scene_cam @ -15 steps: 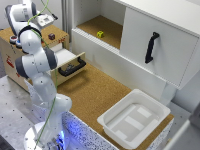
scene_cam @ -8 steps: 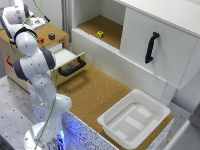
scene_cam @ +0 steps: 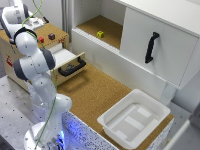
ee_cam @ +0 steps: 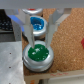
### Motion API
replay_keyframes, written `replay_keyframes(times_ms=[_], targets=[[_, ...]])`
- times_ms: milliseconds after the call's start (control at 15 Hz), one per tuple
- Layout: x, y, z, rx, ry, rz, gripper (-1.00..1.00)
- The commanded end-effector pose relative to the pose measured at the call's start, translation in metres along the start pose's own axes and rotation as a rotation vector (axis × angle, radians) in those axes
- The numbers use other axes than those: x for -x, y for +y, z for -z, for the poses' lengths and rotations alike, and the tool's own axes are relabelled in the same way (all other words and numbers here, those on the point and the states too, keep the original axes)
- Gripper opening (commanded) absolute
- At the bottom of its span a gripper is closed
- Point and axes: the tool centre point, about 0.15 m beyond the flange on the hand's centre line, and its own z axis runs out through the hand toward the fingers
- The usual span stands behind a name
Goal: Switch off the green light
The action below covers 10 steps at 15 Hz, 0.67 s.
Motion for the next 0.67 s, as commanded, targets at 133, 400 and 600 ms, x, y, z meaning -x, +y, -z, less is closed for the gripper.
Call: replay_keyframes(times_ms=[133, 400, 600], targets=[[0.004, -0.011, -0.03, -0.044, 0.009, -0.023, -1.0], [-0.004, -0.007, -0.043, -0.06, 0.001, -0.008, -1.0], [-0.011, 0.001, -0.049, -0.058, -0.003, 0.001, -1.0]])
